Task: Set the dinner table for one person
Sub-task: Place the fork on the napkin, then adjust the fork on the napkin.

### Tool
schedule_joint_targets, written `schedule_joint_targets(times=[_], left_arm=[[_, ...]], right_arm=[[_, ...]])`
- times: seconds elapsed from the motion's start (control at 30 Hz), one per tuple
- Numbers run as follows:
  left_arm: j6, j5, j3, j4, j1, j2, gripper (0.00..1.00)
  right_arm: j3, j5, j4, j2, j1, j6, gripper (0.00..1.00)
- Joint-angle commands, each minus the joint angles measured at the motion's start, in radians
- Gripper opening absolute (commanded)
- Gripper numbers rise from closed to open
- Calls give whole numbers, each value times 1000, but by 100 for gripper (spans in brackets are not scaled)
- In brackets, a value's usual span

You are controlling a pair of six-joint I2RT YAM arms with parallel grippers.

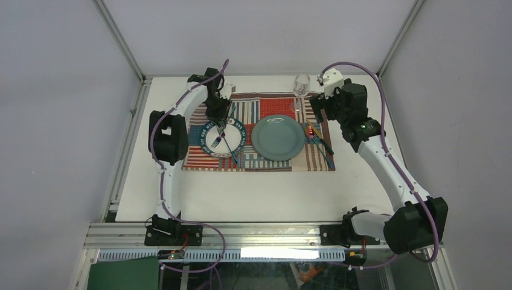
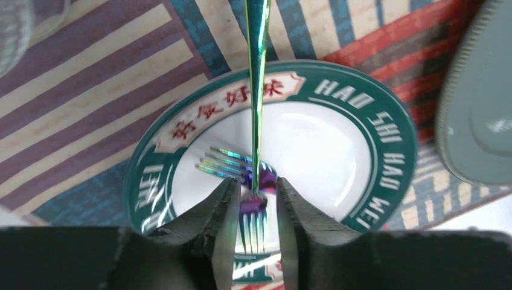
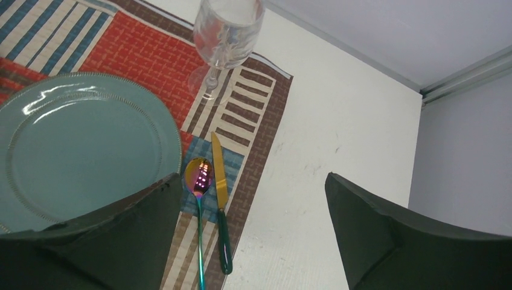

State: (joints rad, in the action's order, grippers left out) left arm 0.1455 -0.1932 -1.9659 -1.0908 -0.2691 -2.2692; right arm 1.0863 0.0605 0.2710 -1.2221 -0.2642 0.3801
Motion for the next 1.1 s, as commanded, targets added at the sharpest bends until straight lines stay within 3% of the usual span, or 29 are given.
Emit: schedule_joint_targets(times=[0.0, 0.07, 0.17, 0.27, 0.33, 0.37, 0.43, 0.5, 0.53, 0.57, 0.63, 0.87, 1.07], left_arm=[[27, -15, -8, 16, -9, 230, 32], [50, -29, 4, 7, -10, 295, 34], [97, -9, 43, 23, -8, 416, 32], [144, 38, 98, 66, -1, 551, 7], [156, 102, 134, 115, 5, 639, 4], [159, 166, 162, 147, 7, 685, 17], [178, 228, 222, 193, 12, 766, 58], [184, 217, 282, 206, 19, 833, 67], [169, 220, 307, 207, 20, 860, 78], [160, 216, 332, 204, 21, 885, 95], [145, 235, 376, 192, 22, 925, 99], [102, 368, 508, 225, 33, 1001, 99], [85, 400, 566, 238, 95, 1057, 99]], right_arm=[[32, -95, 35, 39, 6, 30, 94], [43, -140, 68, 33, 6, 43, 99], [77, -239, 132, 12, 3, 66, 100], [130, -204, 154, -29, -20, 91, 100], [184, -188, 165, -64, -32, 134, 100], [226, -196, 197, -93, -43, 159, 100], [365, -181, 339, -207, -94, 233, 100], [535, -171, 514, -346, -150, 323, 100], [599, -167, 585, -409, -177, 369, 100], [649, -157, 625, -456, -202, 438, 100], [726, -151, 678, -541, -241, 550, 99], [1034, -122, 841, -835, -366, 845, 92], [930, -124, 726, -845, -468, 1006, 89]])
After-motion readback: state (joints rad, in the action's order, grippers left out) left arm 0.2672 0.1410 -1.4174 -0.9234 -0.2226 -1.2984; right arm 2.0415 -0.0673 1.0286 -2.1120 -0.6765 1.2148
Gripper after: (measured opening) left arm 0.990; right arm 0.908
